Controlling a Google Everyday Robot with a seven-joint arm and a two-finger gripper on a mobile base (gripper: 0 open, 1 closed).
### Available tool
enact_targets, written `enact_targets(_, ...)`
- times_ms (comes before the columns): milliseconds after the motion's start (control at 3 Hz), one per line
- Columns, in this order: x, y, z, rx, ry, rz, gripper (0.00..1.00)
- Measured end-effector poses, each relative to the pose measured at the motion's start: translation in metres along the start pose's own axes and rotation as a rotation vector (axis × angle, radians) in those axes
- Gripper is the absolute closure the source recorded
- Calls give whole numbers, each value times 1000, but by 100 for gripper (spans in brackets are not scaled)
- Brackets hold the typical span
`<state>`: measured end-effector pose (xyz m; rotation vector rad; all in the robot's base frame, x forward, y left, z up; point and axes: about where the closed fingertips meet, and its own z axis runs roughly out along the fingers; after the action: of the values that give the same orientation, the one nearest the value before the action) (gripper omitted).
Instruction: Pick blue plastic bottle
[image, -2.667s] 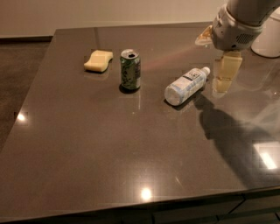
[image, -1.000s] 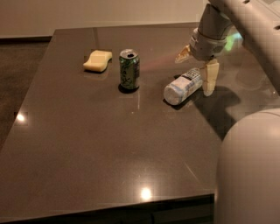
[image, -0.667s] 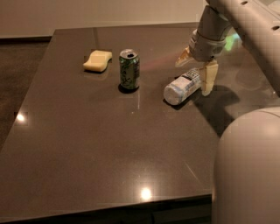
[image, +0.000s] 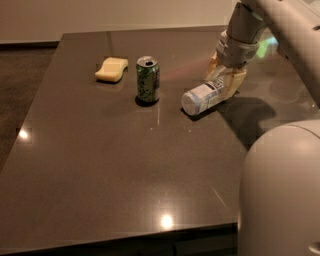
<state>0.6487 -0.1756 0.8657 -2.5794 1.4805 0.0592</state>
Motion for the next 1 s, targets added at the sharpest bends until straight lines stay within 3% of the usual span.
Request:
enact_targets(333,-1,-1,-15,30,-7,-26,89)
enact_targets(667,-5,-5,-42,84,-4,-63,100)
enact_targets(1000,-13,-12,-81,157,18,-105,100)
